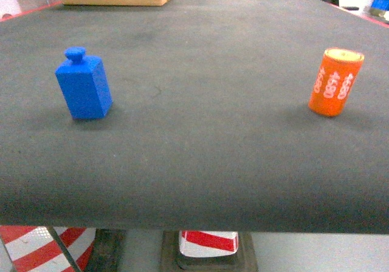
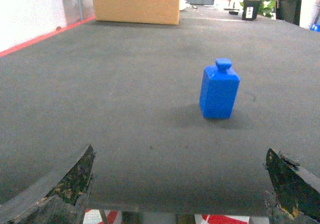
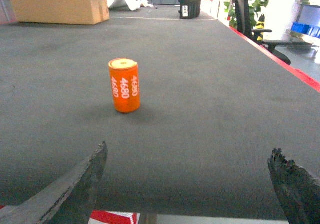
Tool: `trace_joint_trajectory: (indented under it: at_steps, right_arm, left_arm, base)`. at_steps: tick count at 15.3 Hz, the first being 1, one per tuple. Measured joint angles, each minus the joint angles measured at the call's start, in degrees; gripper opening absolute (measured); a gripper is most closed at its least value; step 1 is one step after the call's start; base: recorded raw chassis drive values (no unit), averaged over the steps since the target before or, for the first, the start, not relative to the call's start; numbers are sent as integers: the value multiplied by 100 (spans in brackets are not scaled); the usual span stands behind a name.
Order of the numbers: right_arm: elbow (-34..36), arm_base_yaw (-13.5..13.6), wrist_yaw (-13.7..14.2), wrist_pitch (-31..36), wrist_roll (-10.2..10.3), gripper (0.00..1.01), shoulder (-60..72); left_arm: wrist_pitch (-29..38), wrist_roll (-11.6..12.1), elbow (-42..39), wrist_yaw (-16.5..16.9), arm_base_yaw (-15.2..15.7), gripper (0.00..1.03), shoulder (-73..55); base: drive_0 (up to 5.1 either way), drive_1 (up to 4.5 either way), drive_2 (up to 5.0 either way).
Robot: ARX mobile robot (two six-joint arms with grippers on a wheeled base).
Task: Sort blue parts and orange caps into right shelf containers
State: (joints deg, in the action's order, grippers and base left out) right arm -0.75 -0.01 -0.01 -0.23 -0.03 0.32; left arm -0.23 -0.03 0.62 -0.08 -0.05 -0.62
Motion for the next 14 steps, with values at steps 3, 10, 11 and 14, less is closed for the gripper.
trace_joint_trajectory:
  at_steps: [3, 10, 11, 14]
  right_arm:
    - [0, 0, -2, -9, 4, 98, 0]
    - [0, 0, 0, -13, 4, 98, 0]
    - [0, 0, 0, 2, 4, 98, 0]
    - [0, 0, 0, -7, 4, 98, 0]
  left_arm:
    - [-2, 7, 0, 7, 0, 98, 0]
    - [-26, 4, 2, 7, 0, 98, 0]
    - [22, 4, 2, 2, 0, 98, 0]
    - [-2, 4, 2, 4, 0, 98, 0]
  base:
    - [0, 0, 0]
    - [0, 0, 0]
    - [0, 0, 0]
    - [0, 0, 0]
